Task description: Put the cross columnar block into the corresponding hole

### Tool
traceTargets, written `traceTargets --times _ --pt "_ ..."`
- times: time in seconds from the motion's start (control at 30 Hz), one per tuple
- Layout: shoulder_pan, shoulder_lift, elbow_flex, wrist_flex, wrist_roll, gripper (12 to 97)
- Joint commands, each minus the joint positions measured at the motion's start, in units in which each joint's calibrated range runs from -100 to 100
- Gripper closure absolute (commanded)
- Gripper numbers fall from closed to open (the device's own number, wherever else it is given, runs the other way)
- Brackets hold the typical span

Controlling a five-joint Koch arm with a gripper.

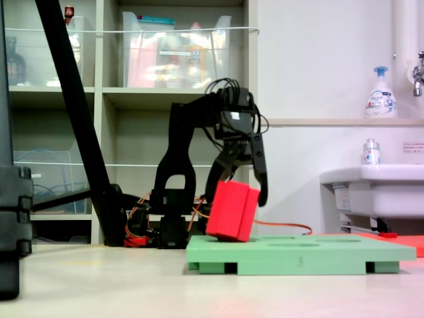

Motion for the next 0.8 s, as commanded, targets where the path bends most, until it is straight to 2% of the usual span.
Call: traceTargets --times 0.0,0.77 --pt "0.73 -0.09 2.35 5.29 0.78 74.8" --pt "1.42 -1.91 2.15 -7.42 1.47 74.7"
